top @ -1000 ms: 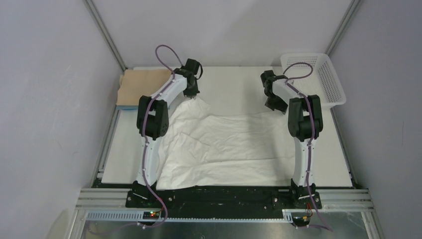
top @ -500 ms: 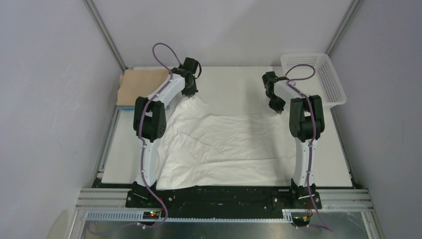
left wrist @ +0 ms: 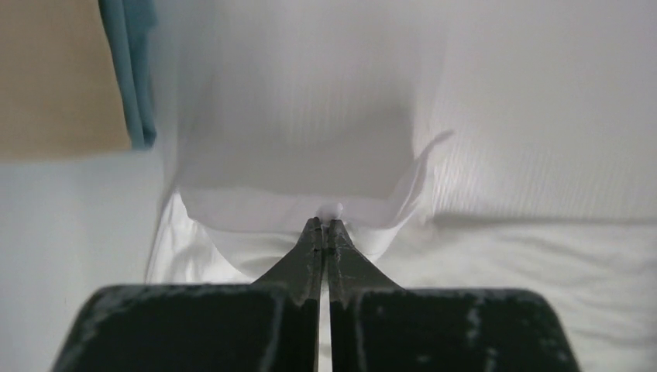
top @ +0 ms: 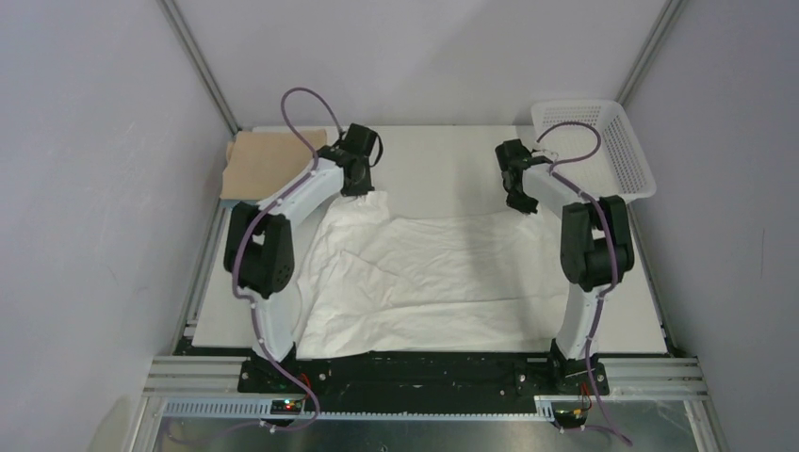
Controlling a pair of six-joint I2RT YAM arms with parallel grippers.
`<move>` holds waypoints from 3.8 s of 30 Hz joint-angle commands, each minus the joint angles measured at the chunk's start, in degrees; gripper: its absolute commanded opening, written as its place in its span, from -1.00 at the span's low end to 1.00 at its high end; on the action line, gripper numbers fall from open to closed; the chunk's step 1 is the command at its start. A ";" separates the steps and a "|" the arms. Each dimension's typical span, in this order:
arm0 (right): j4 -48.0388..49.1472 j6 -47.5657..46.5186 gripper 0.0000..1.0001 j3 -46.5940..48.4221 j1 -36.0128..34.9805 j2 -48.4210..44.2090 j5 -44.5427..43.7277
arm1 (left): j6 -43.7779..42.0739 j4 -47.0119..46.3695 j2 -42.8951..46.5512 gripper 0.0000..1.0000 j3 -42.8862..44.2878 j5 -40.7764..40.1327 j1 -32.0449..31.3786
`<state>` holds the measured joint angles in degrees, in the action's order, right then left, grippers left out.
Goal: Fold and stack the t-shirts
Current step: Grab the side of the flattened tshirt furthest away from the robot with both arms, then fold the other side of the tshirt into a rectangle
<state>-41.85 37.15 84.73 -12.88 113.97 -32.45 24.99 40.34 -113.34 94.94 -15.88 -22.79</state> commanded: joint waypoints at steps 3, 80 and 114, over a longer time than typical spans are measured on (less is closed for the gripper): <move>4.87 -1.17 -1.00 -8.75 -2.53 -11.18 0.27 | 2.78 -6.35 15.05 -1.00 -14.44 -4.82 -3.85; 0.97 -1.33 0.99 -44.64 3.49 -69.17 13.99 | 27.98 -2.45 48.83 0.99 -52.51 -6.31 -33.34; 16.67 -7.32 0.99 -49.10 -0.45 -56.79 27.83 | 22.57 -13.77 55.61 0.99 -54.28 -2.86 -38.75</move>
<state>-33.95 32.51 36.34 -11.27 52.47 -10.35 45.06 27.97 -66.28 42.39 -13.67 -65.30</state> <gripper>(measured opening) 0.993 0.995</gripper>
